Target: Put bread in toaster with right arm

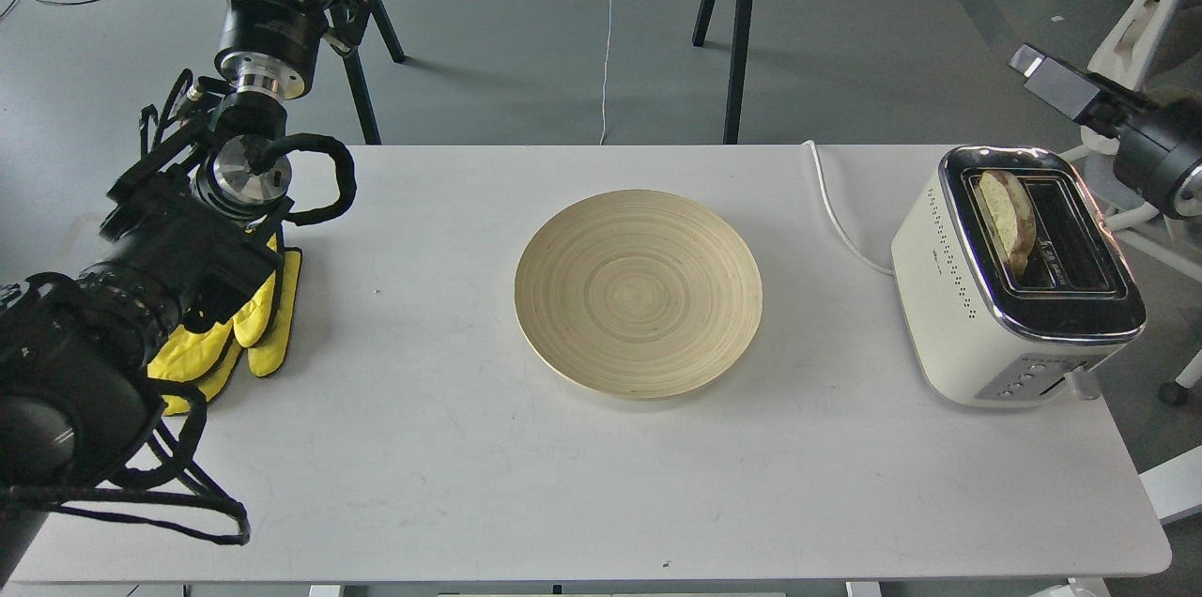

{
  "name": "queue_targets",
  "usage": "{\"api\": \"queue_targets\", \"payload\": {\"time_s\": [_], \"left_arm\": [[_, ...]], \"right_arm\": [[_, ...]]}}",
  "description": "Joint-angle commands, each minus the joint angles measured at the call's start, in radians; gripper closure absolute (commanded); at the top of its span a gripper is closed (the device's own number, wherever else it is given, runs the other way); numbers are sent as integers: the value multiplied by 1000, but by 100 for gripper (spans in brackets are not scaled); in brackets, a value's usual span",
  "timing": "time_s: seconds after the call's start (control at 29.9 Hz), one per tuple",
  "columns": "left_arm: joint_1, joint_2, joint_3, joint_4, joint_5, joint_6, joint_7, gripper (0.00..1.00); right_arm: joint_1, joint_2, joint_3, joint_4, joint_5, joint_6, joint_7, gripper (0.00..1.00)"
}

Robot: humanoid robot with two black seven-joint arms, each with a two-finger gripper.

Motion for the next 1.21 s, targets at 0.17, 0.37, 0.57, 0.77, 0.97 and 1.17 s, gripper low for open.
{"api": "queue_targets", "payload": {"time_s": [0.17, 0.37, 0.57, 0.77, 0.97, 1.17], "left_arm": [[1, -3, -2, 0, 0, 0, 0, 0], [1, -2, -2, 0, 0, 0, 0, 0], [1, 2, -2, 0, 0, 0, 2, 0], [1, 3, 0, 0, -2, 0, 14, 0], [-2, 5, 0, 0, -2, 0, 38, 0], [-2, 9, 3, 0, 0, 0, 54, 0]], "right_arm": [[1, 308, 260, -285, 379, 178, 44, 0], [1, 502, 468, -589, 623, 492, 123, 0], [-4, 584, 521, -777, 924, 680, 110, 0], [4, 648, 538, -849, 965, 689, 98, 0], [-1, 665, 570, -872, 965, 692, 106, 0], [9, 711, 568, -892, 964, 686, 113, 0]]}}
